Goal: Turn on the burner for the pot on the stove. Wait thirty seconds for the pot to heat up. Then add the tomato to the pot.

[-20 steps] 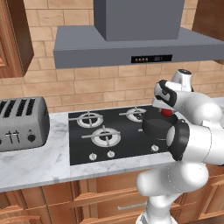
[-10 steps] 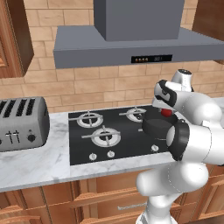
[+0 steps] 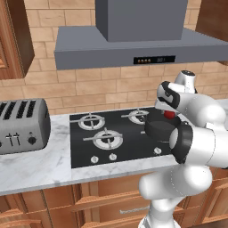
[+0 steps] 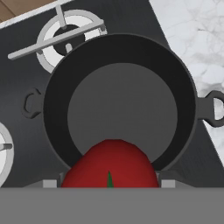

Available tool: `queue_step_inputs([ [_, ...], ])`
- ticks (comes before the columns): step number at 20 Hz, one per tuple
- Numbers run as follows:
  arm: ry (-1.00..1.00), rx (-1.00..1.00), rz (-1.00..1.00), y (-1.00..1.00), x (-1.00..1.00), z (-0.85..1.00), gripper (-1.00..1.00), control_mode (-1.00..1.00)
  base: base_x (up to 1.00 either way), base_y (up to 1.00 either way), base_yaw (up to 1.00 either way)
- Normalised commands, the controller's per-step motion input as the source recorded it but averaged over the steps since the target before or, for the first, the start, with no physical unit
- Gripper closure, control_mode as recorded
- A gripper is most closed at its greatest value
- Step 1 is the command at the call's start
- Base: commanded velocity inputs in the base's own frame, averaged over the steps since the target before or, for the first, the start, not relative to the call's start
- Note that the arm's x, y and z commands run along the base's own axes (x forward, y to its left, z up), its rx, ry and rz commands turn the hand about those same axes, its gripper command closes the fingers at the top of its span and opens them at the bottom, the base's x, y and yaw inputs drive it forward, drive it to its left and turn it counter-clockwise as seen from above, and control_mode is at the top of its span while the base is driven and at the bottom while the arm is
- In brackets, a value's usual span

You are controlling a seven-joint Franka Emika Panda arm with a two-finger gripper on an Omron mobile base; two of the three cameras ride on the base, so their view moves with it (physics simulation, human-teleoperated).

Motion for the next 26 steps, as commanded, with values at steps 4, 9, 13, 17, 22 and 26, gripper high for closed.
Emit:
queue_step_inputs([
  [4,0.0,0.0,0.0,0.0,0.0,0.0,1.0,-1.0,0.0,0.0,0.0],
  [9,0.0,0.0,0.0,0.0,0.0,0.0,1.0,-1.0,0.0,0.0,0.0],
  [13,0.0,0.0,0.0,0.0,0.0,0.0,1.0,-1.0,0.0,0.0,0.0],
  [17,0.0,0.0,0.0,0.0,0.0,0.0,1.0,-1.0,0.0,0.0,0.0],
  [22,0.0,0.0,0.0,0.0,0.0,0.0,1.0,-1.0,0.0,0.0,0.0],
  [26,0.0,0.0,0.0,0.0,0.0,0.0,1.0,-1.0,0.0,0.0,0.0],
])
